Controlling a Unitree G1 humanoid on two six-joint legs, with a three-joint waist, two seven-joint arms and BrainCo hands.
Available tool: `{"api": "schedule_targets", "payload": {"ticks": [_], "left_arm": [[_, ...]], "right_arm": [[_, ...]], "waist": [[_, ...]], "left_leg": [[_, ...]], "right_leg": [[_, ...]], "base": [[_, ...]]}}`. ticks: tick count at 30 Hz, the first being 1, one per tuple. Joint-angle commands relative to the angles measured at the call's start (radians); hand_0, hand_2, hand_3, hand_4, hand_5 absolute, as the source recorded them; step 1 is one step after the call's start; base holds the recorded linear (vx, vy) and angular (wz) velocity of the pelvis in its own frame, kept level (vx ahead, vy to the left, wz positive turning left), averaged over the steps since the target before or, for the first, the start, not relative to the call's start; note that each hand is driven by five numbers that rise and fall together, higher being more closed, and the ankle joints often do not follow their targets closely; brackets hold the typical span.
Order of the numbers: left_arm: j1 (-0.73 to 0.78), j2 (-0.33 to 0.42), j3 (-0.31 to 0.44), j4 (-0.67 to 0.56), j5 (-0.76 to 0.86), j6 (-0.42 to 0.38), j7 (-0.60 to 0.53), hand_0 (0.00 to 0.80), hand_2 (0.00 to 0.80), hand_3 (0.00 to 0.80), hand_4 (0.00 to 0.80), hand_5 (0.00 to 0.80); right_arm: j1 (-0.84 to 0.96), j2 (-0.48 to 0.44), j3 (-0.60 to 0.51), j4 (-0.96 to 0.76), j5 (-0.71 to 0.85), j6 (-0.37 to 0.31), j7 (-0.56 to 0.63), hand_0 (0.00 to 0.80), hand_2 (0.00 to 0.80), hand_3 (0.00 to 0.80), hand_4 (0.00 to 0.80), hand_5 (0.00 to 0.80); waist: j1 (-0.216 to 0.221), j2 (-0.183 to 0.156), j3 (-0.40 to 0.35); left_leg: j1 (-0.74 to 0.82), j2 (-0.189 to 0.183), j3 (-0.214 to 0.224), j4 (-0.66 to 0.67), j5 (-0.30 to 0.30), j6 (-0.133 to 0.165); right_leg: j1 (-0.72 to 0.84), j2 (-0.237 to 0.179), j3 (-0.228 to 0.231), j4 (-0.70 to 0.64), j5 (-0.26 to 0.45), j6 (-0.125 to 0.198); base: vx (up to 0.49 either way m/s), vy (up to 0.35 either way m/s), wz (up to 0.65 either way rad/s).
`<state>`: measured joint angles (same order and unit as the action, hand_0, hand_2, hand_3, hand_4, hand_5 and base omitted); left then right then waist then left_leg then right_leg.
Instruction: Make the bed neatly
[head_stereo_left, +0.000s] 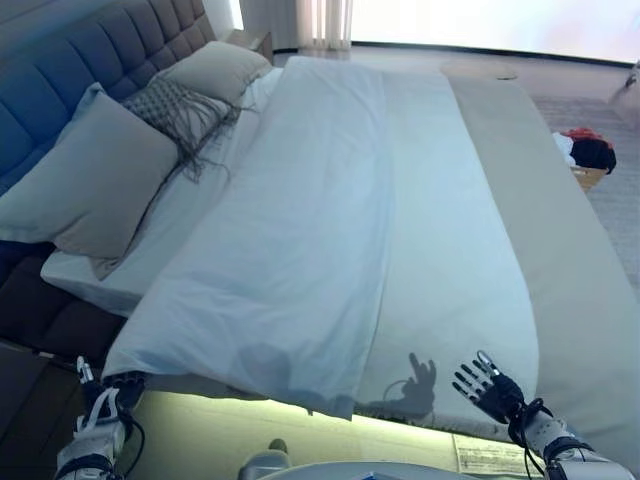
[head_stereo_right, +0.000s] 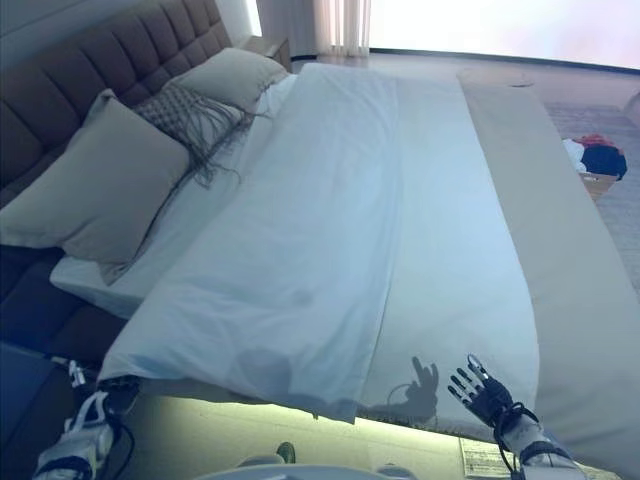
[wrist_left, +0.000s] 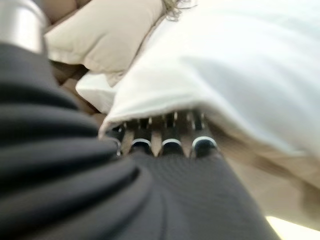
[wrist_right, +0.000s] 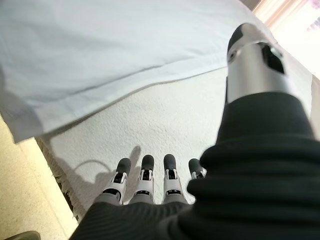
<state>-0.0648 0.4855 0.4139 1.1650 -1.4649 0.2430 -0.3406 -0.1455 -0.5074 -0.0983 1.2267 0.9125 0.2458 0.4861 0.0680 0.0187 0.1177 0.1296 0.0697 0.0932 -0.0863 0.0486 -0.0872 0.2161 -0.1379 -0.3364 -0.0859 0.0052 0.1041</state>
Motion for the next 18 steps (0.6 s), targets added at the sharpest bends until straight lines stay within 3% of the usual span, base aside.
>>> {"api": "schedule_targets", "payload": {"ticks": [1, 18], "left_arm": [[0.018, 0.039, 0.028, 0.023, 0.028, 0.008, -0.085, 0.000, 0.000, 0.000, 0.000, 0.000], [0.080, -0.044, -0.023, -0.025, 0.046, 0.026, -0.180, 0.000, 0.000, 0.000, 0.000, 0.000]], "right_arm": [[-0.037, -0.018, 0.002, 0.009, -0.011, -0.007, 0.004, 0.000, 0.000, 0.000, 0.000, 0.000], [-0.034, 0.014, -0.001, 0.005, 0.005, -0.004, -0.007, 0.000, 0.000, 0.000, 0.000, 0.000]], "waist": [[0.049, -0.035, 0.005], [0.087, -0.036, 0.015]], "left_leg": [[0.014, -0.008, 0.005, 0.067, -0.113, 0.013], [0.011, -0.002, -0.028, 0.046, -0.092, 0.006]], "right_leg": [[-0.039, -0.056, 0.021, 0.066, -0.021, 0.032], [-0.030, -0.046, -0.010, 0.068, -0.025, 0.024]], "base": [[-0.023, -0.032, 0.06], [-0.003, -0.021, 0.10]]}}
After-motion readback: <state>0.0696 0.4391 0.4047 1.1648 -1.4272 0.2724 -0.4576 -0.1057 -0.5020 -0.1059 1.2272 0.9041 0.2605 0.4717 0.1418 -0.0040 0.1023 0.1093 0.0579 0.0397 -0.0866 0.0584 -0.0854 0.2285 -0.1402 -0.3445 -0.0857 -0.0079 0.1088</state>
